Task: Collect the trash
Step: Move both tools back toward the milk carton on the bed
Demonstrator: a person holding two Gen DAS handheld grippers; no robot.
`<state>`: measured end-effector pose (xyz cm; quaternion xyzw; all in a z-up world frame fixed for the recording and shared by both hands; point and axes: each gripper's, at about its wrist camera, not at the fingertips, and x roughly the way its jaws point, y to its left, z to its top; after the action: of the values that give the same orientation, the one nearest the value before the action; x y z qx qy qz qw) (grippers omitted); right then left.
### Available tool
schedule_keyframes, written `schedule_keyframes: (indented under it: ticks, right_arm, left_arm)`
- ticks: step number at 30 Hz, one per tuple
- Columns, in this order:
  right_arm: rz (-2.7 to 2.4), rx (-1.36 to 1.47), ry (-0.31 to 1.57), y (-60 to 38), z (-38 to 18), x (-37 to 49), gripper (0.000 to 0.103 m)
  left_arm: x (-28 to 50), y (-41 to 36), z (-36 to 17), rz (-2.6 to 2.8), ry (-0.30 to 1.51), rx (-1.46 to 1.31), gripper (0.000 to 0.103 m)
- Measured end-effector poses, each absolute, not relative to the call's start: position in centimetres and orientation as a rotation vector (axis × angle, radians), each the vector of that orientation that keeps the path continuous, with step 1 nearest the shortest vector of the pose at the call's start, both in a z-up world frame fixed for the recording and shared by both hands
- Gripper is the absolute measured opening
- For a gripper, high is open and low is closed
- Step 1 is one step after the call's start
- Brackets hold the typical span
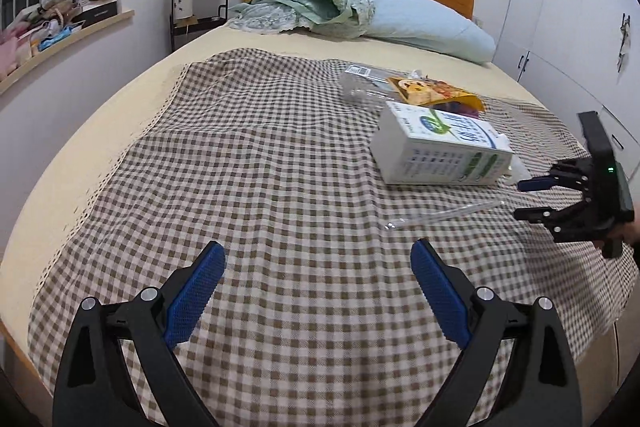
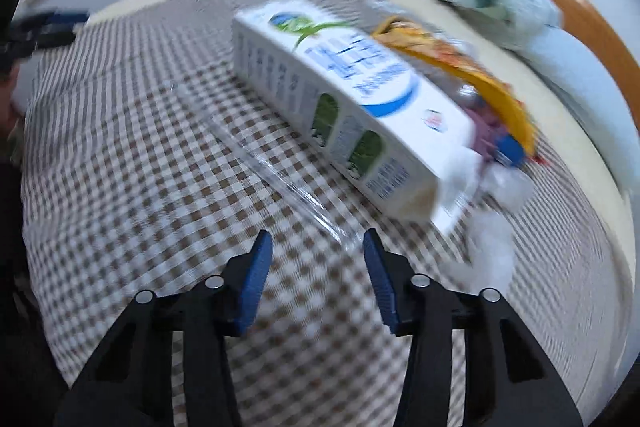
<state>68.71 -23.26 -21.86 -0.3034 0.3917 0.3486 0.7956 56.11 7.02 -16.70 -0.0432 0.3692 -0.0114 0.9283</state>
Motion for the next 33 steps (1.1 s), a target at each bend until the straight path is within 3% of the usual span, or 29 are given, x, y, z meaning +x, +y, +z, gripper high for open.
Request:
schedule_keyframes:
  ticks: [4,5,8,12,19,25,33]
  right_arm:
    - [0.827,-0.713,0.891,-21.9,-23.7,71.2,0.042]
    - [0.843,-0.711,0.896,-21.8,-24.1,71.8,0.039]
    - [0.894,-0.623,0.947,-22.3,-24.4,72.7,0.011]
    - [0.874,-0.616,0.938,-23.5,-23.8,70.4,0.006]
    - [0.747,-0.405,0.887,-30.9,-20.9,61.7,0.006]
    - [0.406,-0.13,0.805,-40.5,-19.0,55.8,0.005]
    - [0.158,0.082,0.707,-47.0,-19.0,52.0,0.006]
  left_arm:
    - [56.5,6.9,-17.1,-0.016,0.758,-0.093,0.091]
    - [56.7,6.9,-17.2,-0.014,0.765,-0.093,0.091]
    - [56.9,6.6,-17.4,-0.003,0.777,-0.082,0.091]
    - [56.6,5.7,-17.0,-0.006,0.771,-0.077,0.091]
    - [55.7,0.8,-15.8,-0.105,0.762,-0.045,0.091]
    - [57.1,-8.1,-15.7,-0.276,0.762,-0.04,0.091]
    - [66.8,-23.9,-18.5,-0.324,0.846,-0.283,0.09]
